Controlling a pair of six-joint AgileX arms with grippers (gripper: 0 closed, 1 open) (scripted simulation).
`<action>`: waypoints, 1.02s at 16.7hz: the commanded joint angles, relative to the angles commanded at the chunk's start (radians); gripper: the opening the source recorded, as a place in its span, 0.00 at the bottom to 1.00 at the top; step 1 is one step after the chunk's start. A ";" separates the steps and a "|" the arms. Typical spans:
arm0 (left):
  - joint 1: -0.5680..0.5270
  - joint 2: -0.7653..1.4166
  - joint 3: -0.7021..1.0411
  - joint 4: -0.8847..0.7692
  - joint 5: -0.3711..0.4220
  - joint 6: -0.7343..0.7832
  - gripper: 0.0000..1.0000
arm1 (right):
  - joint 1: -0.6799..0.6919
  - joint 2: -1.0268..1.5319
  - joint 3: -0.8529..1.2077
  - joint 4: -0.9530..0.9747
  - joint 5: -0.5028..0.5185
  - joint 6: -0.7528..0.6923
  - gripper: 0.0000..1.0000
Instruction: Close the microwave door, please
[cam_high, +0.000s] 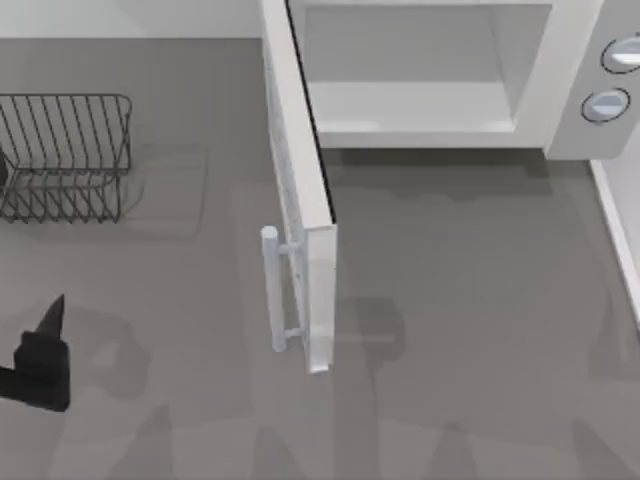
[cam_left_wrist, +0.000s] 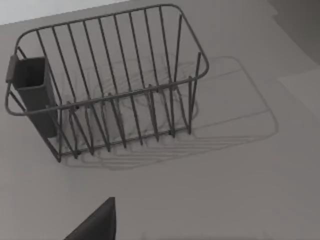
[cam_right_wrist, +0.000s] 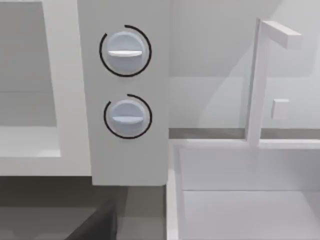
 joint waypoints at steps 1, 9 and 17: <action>-0.017 0.069 0.054 -0.059 0.016 0.032 1.00 | 0.000 0.000 0.000 0.000 0.000 0.000 1.00; -0.159 0.709 0.649 -0.612 0.155 0.341 1.00 | 0.000 0.000 0.000 0.000 0.000 0.000 1.00; -0.265 1.266 1.362 -1.067 0.288 0.637 1.00 | 0.000 0.000 0.000 0.000 0.000 0.000 1.00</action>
